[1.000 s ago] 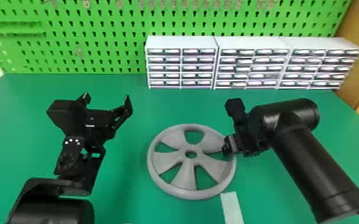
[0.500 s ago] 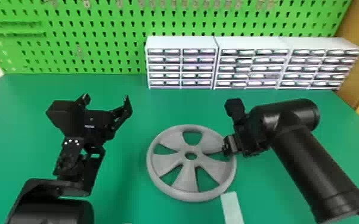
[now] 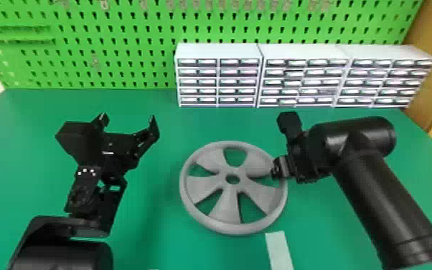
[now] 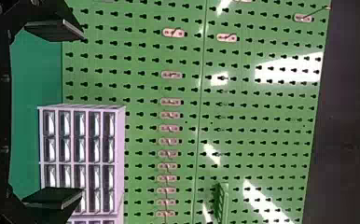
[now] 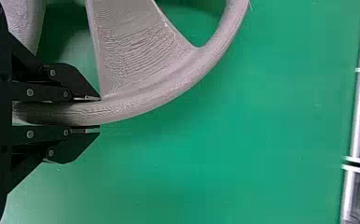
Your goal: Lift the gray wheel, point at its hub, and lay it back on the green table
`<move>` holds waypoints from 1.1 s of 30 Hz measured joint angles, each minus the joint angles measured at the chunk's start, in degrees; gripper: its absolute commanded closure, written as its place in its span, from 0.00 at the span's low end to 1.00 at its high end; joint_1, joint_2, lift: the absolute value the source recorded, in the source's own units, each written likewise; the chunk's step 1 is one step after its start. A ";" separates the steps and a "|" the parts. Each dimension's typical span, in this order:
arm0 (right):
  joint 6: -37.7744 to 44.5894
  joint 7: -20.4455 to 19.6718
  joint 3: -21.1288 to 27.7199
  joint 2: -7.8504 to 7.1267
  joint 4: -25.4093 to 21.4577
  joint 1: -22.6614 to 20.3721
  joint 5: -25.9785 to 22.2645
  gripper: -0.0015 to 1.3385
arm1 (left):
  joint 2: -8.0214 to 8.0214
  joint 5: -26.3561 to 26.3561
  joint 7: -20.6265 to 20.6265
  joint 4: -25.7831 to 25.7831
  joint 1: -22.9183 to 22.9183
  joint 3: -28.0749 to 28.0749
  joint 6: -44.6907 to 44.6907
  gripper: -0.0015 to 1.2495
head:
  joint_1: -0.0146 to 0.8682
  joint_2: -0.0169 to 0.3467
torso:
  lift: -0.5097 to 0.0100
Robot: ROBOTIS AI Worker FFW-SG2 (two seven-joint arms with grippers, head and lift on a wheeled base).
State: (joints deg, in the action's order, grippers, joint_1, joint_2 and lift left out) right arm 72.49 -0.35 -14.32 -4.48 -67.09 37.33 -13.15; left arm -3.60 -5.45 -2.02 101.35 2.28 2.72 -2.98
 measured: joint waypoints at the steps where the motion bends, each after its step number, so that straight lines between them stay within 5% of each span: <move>1: 0.01 0.00 0.24 -0.02 -0.59 -0.12 0.09 0.89 | 0.00 0.00 0.00 0.00 0.00 0.00 0.00 0.09 | 0.80 0.18 | 0.80; 14: -0.73 -0.04 3.44 -0.08 -10.40 -2.44 2.98 0.89 | 0.00 0.09 0.09 0.00 0.09 0.07 0.07 0.09 | 0.80 0.18 | 0.80; 33: -17.95 -0.07 8.13 -0.26 -20.75 -10.43 2.02 0.89 | 0.00 0.14 0.54 -0.01 0.09 0.33 0.08 0.09 | 0.80 0.18 | 0.80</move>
State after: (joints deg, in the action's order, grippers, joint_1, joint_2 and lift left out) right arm 54.54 -0.42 -6.20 -4.75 -87.85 26.91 -11.13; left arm -3.60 -5.31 -1.49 101.34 2.37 3.05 -2.91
